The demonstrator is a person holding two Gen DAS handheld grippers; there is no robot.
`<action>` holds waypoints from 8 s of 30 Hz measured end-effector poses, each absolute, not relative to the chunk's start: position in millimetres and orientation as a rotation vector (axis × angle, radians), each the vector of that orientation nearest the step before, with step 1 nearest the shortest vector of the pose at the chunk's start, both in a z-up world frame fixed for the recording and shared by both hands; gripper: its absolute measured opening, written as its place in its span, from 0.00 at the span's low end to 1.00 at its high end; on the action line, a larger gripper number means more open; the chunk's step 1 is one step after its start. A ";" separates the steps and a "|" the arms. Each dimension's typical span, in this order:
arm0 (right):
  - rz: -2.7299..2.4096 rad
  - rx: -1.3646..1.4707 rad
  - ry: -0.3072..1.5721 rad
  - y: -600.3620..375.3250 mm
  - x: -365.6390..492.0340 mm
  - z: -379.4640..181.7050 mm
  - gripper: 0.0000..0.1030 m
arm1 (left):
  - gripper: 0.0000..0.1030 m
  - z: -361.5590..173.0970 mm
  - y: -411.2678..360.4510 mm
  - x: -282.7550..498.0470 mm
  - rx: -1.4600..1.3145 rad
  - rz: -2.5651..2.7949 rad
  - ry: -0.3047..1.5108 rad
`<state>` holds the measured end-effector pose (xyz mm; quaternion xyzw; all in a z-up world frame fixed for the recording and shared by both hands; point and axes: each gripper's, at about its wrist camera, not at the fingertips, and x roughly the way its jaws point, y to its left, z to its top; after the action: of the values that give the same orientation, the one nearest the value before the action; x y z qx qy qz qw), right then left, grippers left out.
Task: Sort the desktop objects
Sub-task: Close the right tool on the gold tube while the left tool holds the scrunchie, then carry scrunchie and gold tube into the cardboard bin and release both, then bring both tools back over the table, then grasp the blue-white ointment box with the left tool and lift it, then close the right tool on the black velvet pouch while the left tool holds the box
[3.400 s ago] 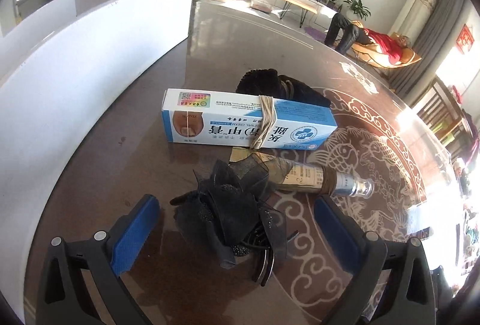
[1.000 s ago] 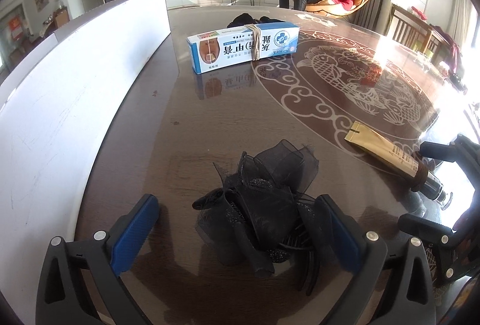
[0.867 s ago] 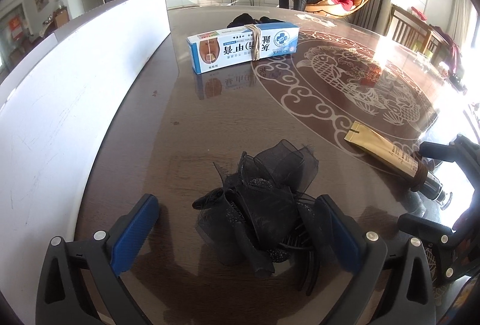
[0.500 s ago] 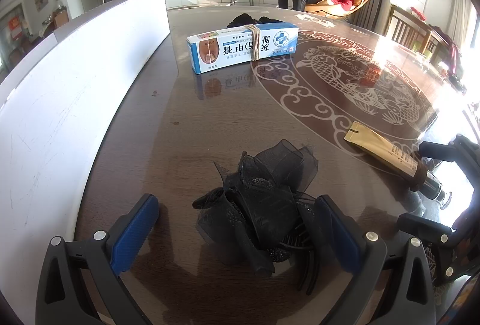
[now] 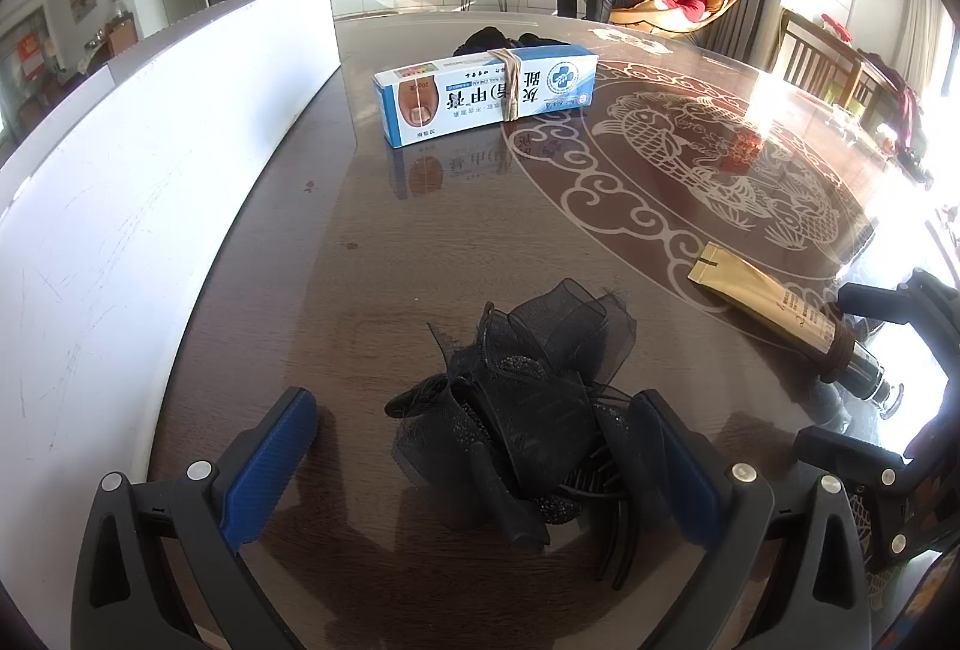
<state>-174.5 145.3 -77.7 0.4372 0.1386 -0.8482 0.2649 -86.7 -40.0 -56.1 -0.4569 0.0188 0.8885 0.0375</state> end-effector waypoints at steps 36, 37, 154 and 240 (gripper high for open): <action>-1.978 1.448 0.605 115.1 -208.2 -58.6 0.28 | 0.51 -46.3 -20.8 -77.1 -1.380 2.561 0.187; -1.976 1.465 0.616 115.3 -209.1 -58.3 0.28 | 0.40 -44.2 -17.7 -75.8 -1.382 2.563 0.190; -2.429 1.251 0.295 202.2 -186.8 -54.4 1.00 | 1.00 -2.6 -16.5 -220.1 -1.302 2.667 0.473; -2.225 1.355 -0.246 75.2 -407.8 -26.0 0.98 | 0.46 -38.1 -83.7 -94.0 -1.442 3.000 -0.119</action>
<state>-407.8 75.2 -26.0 0.5000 -0.0910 -0.8212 0.2596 -94.0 -83.7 -38.1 -0.4310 -0.0357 0.8967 -0.0942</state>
